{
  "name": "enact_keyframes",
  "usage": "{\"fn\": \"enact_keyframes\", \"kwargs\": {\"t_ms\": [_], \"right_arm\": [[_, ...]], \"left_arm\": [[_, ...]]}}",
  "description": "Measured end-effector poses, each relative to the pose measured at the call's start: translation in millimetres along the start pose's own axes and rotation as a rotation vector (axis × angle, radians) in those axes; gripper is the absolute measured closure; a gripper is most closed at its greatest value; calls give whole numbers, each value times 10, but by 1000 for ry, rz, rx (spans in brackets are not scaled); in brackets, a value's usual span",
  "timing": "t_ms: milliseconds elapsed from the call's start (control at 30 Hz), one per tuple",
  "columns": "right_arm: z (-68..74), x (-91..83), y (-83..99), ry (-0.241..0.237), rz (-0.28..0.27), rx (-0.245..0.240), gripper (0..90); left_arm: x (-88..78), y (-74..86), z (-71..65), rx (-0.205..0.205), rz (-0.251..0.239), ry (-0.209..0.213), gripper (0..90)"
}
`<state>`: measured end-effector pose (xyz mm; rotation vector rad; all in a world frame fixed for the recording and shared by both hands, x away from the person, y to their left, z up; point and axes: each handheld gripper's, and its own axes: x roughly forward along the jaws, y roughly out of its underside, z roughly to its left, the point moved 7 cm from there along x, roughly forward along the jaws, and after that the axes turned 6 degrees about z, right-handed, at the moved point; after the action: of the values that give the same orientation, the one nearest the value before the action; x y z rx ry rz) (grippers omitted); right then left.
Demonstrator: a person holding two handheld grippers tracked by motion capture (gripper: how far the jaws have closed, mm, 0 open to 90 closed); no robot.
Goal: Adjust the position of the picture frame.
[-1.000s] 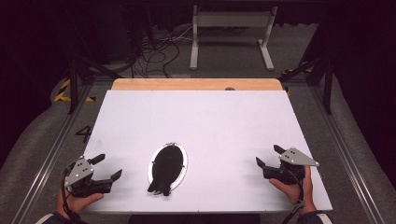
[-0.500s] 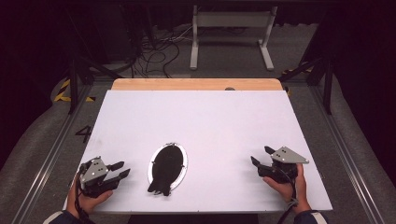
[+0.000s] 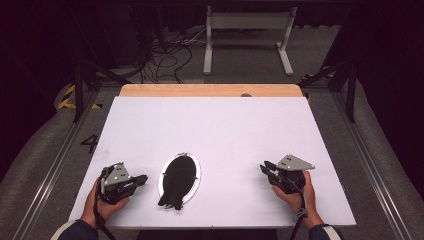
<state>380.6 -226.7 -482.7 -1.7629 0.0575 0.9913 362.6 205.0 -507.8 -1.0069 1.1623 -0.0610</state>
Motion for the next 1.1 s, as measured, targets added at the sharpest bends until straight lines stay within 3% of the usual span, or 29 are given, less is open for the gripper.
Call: {"fn": "enact_keyframes", "kwargs": {"t_ms": [133,200,333,600,667,767,933,1033,1100], "right_arm": [[56,29,-25,-16,7,-11,839],[98,28,-54,-61,1,22,880],[152,33,-121,-89,-15,36,900],[354,96,-243,-109,-14,-15,900],[406,128,-285,-116,-14,-18,900],[512,190,-332,-128,-4,-40,900],[681,287,-367,-146,13,-85,900],[706,283,-339,-145,21,-113,900],[674,271,-308,-152,22,-102,900]], "left_arm": [[46,-47,-8,16,3,23,862],[60,-98,-2,13,-11,39,858],[104,-142,17,7,-4,55,871],[191,-197,11,12,14,81,893],[177,-203,-3,36,-3,110,896],[125,-185,17,36,-15,111,897],[184,-148,-41,39,20,130,897],[261,-181,-94,51,33,137,893],[268,-191,-97,53,34,131,897]]}}
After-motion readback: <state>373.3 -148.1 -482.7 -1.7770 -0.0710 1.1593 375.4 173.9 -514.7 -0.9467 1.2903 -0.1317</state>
